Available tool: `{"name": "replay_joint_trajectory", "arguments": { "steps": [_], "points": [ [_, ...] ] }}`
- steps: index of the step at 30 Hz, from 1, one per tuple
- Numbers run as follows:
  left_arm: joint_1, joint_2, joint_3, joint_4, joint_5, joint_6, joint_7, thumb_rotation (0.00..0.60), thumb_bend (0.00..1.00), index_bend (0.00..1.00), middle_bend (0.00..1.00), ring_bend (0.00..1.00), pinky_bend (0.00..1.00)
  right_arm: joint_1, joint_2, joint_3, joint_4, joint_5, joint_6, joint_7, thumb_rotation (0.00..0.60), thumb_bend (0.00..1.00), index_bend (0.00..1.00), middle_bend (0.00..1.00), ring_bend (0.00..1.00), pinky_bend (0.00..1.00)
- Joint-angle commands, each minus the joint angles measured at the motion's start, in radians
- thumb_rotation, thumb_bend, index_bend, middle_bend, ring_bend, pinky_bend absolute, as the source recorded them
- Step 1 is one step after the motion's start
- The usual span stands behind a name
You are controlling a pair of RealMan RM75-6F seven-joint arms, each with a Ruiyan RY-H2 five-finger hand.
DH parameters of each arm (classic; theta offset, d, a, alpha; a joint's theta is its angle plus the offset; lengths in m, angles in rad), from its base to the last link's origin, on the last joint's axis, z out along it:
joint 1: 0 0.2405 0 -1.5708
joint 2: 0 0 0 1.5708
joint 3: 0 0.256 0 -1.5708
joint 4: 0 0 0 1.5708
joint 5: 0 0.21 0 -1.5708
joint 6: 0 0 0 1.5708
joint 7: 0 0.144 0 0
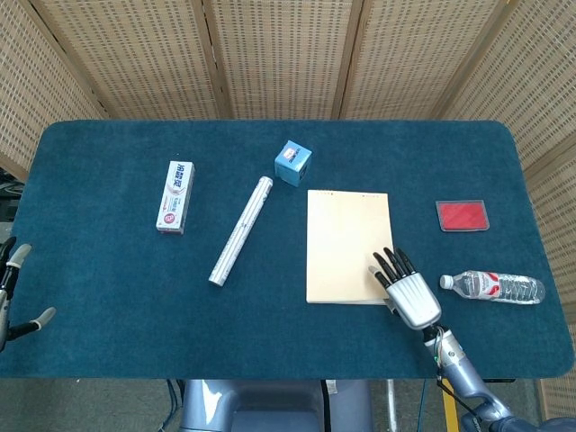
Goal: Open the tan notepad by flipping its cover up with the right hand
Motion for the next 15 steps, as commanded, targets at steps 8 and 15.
{"name": "replay_joint_trajectory", "arguments": {
  "steps": [8,15],
  "points": [
    [-0.004,-0.004,-0.002,0.0,-0.007,-0.008,0.01,0.6,0.0,0.0,0.0,0.0,0.0,0.06,-0.057,0.024,0.065,0.016,-0.021,0.013,0.6,0.44,0.24,0.14,0.02,0.11],
    [-0.005,-0.003,-0.005,0.0,-0.015,-0.011,0.007,0.6,0.0,0.0,0.0,0.0,0.0,0.095,-0.062,0.021,0.054,0.015,-0.045,-0.003,0.6,0.44,0.42,0.37,0.25,0.22]
  ]
}}
